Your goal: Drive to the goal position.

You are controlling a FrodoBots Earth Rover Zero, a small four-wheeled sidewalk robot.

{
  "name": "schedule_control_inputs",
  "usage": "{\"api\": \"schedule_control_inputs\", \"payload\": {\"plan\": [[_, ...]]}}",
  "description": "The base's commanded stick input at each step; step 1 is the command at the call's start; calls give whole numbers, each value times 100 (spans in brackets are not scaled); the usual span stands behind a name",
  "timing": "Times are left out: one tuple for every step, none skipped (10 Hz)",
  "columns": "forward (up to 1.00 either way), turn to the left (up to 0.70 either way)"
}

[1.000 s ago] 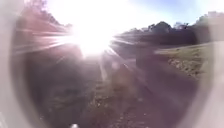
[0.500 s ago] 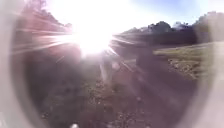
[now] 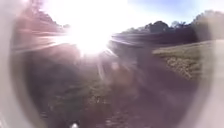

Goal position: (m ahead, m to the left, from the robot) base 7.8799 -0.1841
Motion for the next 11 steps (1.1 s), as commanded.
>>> {"api": "schedule_control_inputs", "payload": {"plan": [[0, 0], [0, 0], [0, -11], [0, -34], [0, -74], [0, -85], [0, -85], [0, -85], [0, -85], [0, -85], [0, -85]]}}
